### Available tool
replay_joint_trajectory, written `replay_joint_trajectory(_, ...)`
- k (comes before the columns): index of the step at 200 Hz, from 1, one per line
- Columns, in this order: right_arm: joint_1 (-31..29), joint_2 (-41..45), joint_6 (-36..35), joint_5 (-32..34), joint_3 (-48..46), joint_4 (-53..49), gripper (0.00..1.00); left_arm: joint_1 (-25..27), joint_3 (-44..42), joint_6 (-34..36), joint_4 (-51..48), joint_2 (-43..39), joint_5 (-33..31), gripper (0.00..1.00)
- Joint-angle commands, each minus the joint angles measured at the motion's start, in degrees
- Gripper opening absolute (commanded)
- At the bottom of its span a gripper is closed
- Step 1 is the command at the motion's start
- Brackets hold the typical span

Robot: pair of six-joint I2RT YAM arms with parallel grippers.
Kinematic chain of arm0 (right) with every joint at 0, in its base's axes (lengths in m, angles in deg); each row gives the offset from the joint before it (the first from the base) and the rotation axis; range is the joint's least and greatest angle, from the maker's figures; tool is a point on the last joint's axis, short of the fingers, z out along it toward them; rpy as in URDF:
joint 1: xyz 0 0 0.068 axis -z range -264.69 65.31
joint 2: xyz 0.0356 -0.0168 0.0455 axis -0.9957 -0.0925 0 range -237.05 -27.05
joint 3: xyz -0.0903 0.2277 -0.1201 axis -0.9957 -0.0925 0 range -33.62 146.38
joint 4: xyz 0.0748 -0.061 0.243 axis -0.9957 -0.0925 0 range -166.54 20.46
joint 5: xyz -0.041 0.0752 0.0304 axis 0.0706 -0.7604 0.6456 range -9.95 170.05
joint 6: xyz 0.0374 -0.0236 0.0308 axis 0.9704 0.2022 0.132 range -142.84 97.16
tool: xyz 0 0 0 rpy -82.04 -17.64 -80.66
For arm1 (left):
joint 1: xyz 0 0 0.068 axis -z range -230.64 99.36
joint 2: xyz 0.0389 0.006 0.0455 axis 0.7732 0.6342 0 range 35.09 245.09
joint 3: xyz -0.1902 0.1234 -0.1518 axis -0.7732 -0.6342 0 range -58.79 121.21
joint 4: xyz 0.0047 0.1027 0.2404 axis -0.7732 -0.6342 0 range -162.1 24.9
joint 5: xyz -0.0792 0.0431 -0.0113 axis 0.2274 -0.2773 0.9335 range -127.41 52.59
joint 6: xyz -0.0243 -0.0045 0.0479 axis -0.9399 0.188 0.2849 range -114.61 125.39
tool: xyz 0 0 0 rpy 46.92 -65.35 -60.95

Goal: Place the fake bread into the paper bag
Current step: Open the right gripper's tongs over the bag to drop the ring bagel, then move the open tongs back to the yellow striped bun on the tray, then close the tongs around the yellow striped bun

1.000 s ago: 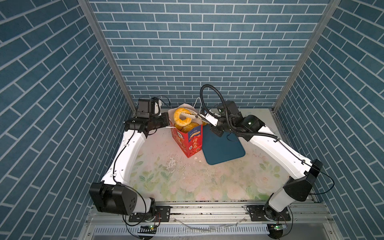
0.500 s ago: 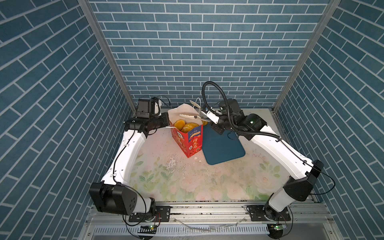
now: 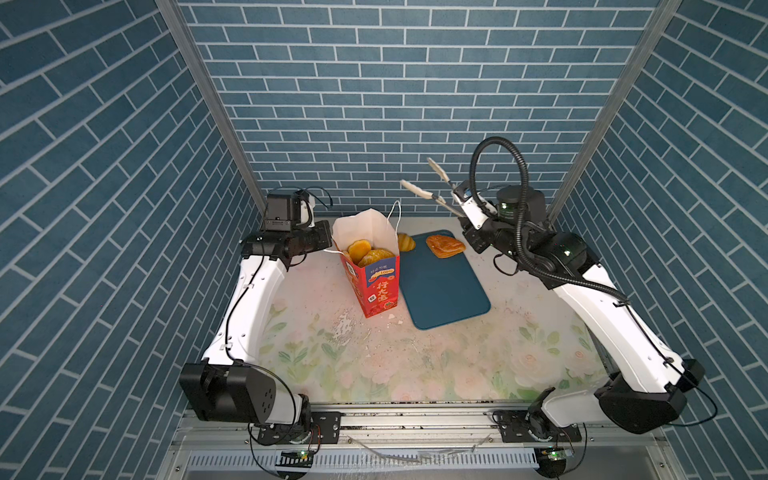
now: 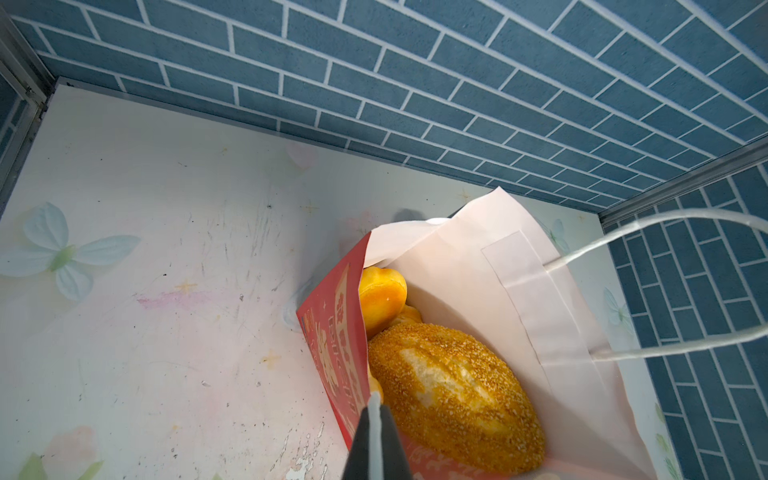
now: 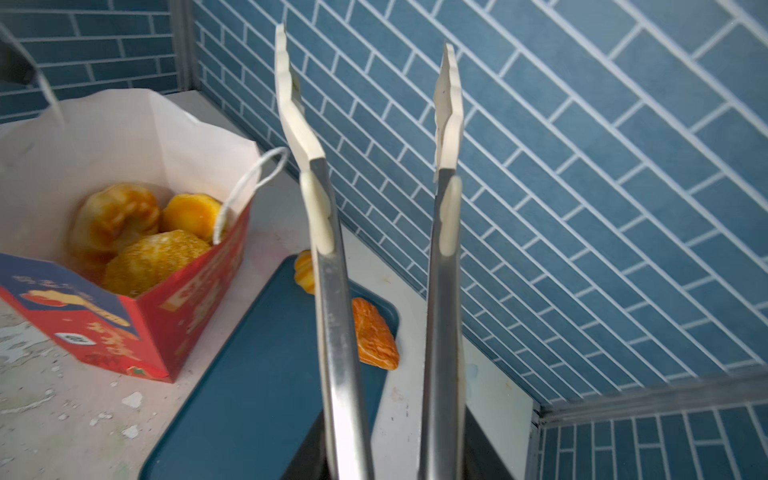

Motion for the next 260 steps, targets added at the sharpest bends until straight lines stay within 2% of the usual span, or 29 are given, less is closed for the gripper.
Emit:
replay_joint_trajectory(1, 3.21, 2.30, 4.37, 1.86, -3.50, 1.93, 0.38, -1.02, 2.59, 1.50, -0.77, 1.24, 1.13, 0.00)
replay_joint_trajectory(43, 10.91, 0.07, 8.06, -2.61, -10.69, 1.32, 0.38, -1.24, 3.42, 3.15, -1.27, 1.41, 0.26, 0.00)
replay_joint_trajectory(102, 12.15, -11.19, 5.12, -9.60, -15.00, 5.33, 0.39, -1.51, 4.13, 2.86, -3.02, 2.28, 0.89, 0.00)
replay_joint_trajectory(186, 12.22, -29.43, 0.34, -19.72, -3.62, 5.28, 0.41, -1.52, 3.64, 2.66, -3.79, 1.93, -0.84, 0.00)
replay_joint_trajectory(260, 12.17, -40.56, -0.77, -23.42, 5.07, 3.92, 0.42, -1.51, 3.28, 2.47, -4.48, 1.89, -1.35, 0.00)
